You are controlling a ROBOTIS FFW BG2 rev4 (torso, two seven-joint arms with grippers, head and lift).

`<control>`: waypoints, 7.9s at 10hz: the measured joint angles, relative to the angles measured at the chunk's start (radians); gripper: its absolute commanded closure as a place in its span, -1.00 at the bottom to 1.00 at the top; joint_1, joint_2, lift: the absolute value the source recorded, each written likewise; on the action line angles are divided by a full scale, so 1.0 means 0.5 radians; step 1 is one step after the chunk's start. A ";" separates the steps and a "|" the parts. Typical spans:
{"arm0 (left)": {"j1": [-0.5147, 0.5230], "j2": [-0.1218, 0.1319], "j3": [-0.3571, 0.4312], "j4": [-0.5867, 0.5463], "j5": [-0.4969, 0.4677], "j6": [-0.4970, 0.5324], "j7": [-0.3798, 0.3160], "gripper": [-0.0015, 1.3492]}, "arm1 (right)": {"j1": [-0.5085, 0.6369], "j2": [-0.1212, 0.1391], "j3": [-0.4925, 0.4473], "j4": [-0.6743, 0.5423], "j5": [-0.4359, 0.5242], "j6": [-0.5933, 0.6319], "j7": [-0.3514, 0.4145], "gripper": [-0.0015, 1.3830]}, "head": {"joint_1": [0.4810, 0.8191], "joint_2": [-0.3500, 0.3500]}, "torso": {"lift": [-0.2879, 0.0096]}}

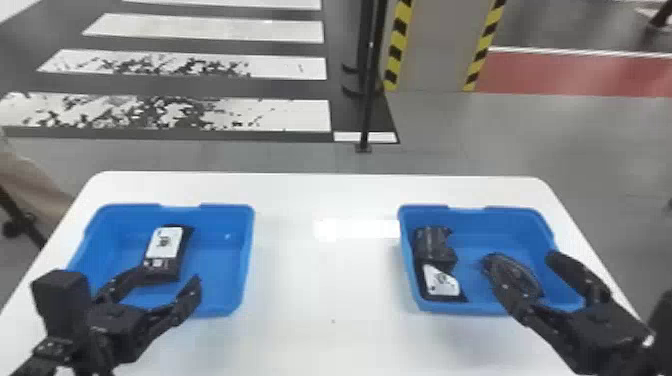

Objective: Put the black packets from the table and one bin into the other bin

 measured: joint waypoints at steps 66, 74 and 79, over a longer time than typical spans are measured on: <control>0.048 0.119 -0.644 -0.200 0.513 -0.607 -0.027 -0.78 | -1.012 -0.180 0.246 0.392 0.071 0.638 0.132 0.66 | 0.27 -0.46 | 0.20; 0.098 0.091 -0.573 -0.201 0.479 -0.696 0.032 -0.81 | -0.698 -0.099 0.031 0.342 0.119 0.074 0.212 -0.73 | 0.27 -0.63 | 0.20; 0.405 0.001 -0.420 -0.207 0.392 -1.171 0.538 -0.80 | -0.134 0.018 0.061 -0.084 -0.006 -0.268 0.017 -0.73 | 0.27 -0.20 | 0.20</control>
